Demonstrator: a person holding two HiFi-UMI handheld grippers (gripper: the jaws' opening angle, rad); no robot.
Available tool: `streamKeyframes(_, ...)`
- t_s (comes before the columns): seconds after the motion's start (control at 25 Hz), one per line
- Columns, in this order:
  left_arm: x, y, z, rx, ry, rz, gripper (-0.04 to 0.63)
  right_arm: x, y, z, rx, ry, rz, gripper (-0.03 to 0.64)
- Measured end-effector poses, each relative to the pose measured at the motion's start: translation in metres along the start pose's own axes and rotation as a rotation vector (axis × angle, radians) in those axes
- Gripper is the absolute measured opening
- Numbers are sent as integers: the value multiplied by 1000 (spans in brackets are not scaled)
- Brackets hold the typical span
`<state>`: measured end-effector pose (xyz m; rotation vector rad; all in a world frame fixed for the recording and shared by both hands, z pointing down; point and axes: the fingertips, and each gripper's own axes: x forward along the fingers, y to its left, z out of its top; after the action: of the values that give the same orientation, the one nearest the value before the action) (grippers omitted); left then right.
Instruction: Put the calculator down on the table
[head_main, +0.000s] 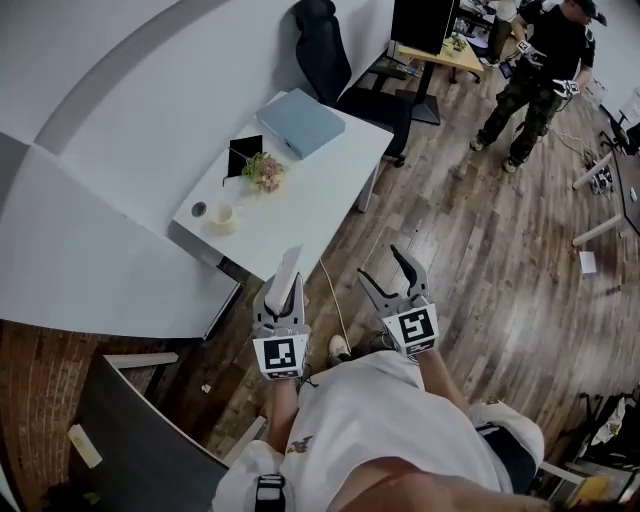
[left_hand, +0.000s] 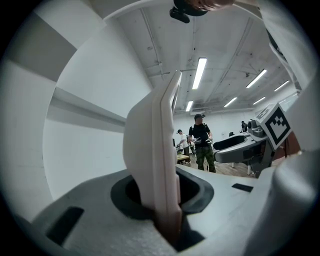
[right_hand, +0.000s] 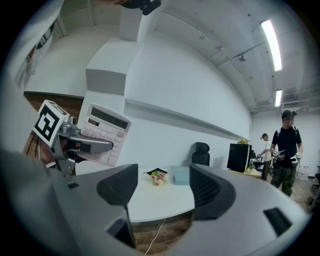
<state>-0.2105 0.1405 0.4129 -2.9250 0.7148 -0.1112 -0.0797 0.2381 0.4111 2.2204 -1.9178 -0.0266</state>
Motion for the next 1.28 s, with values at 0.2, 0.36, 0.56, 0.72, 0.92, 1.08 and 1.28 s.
streamKeyframes(0.2, 12, 7, -1, -6, 0, -9, 87, 12, -5, 0, -7, 5, -10, 322)
streamKeyframes(0.36, 22, 15, -7, -12, 3, -13, 88, 26, -9, -2, -9, 13, -14, 316)
streamKeyframes(0.56, 37, 24, -9, -16, 3, -6, 87, 41, -16, -2, -14, 16, -12, 311)
streamKeyframes(0.72, 53, 27, -9, -15, 3, 3, 87, 54, -30, -4, -8, 13, -11, 307)
streamKeyframes(0.92, 81, 34, -9, -8, 11, 15, 87, 79, -50, -5, -3, 6, -2, 301)
streamKeyframes(1.08, 106, 38, -6, 2, 17, 30, 87, 97, -69, -5, 6, 5, 11, 296)
streamKeyframes(1.28, 135, 38, -2, 10, 25, 43, 87, 117, -96, -6, 11, -1, 21, 288)
